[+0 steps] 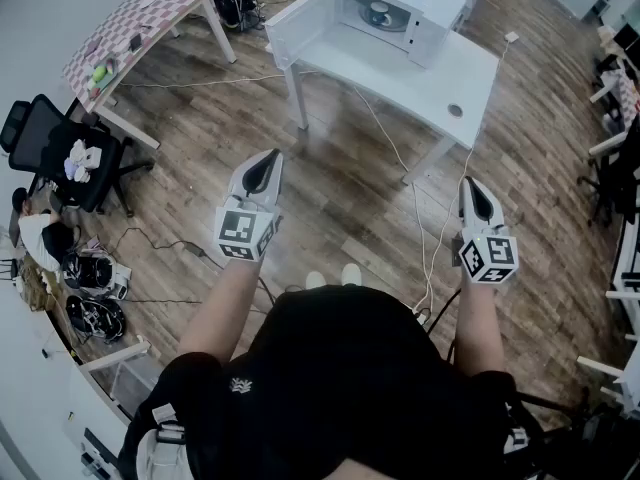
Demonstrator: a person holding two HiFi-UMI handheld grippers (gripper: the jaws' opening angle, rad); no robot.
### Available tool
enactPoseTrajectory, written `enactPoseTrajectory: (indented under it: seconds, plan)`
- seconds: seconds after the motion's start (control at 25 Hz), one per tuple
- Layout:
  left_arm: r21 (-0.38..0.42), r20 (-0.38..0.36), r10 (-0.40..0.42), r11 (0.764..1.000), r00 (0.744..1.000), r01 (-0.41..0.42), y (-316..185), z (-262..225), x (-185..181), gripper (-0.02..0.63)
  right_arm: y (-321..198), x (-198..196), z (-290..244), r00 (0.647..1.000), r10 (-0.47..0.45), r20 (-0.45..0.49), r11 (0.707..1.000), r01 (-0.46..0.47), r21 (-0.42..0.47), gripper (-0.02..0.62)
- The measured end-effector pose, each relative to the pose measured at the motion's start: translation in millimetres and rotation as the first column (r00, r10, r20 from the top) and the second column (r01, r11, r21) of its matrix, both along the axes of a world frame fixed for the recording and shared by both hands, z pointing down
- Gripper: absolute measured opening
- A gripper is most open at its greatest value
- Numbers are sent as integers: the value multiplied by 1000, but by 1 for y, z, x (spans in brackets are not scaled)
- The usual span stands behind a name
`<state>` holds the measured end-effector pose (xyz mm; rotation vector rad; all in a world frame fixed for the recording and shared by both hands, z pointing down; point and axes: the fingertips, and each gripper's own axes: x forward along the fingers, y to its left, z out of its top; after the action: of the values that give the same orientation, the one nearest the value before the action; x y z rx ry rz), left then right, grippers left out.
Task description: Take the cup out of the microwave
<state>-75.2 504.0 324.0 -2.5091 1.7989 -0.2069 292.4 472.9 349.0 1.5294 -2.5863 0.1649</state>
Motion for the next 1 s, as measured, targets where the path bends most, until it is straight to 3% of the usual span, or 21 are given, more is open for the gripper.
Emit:
enactPoseTrajectory:
  seconds: [0.32,0.68,1.0]
  plan:
    - [18,32,5,1000,999,-6,-30,0,31,3,-29,16,19,999,-39,15,999,39,-14,-2]
    - [22,54,-28,999,998,27,-44,6,45,3,-54,-2,32,990,-137,34,989,139,-43,0]
    - [39,84,19,999,996,-22,-108,10,35,3,-109,-16,36,994,-94,51,995,95,-25,0]
